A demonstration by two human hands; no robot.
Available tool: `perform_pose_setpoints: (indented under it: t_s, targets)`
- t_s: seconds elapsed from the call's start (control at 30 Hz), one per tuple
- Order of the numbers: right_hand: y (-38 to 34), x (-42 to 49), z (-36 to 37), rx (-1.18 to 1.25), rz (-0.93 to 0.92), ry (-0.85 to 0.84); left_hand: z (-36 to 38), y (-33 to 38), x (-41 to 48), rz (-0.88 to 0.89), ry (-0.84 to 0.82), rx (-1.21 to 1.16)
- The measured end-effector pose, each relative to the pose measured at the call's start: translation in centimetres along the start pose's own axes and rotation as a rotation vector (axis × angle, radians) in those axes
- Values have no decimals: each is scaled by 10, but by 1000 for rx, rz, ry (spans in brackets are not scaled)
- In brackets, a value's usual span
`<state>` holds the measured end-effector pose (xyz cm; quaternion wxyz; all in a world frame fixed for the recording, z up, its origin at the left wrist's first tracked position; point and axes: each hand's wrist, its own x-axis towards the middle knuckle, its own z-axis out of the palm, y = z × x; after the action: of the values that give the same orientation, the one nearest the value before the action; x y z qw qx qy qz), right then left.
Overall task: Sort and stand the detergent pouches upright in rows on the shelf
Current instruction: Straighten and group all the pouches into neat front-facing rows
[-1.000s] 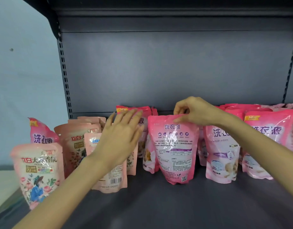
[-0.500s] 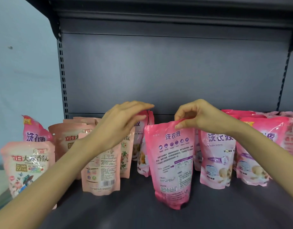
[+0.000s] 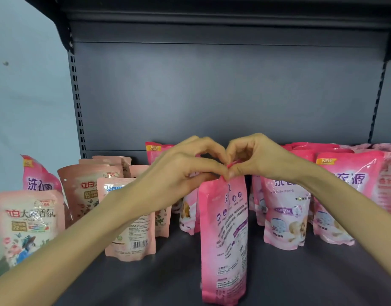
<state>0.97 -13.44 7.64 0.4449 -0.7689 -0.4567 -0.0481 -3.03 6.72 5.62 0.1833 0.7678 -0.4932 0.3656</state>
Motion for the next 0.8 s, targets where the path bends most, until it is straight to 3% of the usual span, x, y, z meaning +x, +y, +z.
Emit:
perform_pose_setpoints:
  t_s: [0.23,0.4,0.8]
  targets:
    - [15,3,-5,-47,39,9,13,17,4,-189,-94,-186]
    - [26,-2,-14,-16,101,143,10,21,6,-258,-76,-207]
    - [52,12,-11,-15,119,250,-27,13,-9,-412,61,-32]
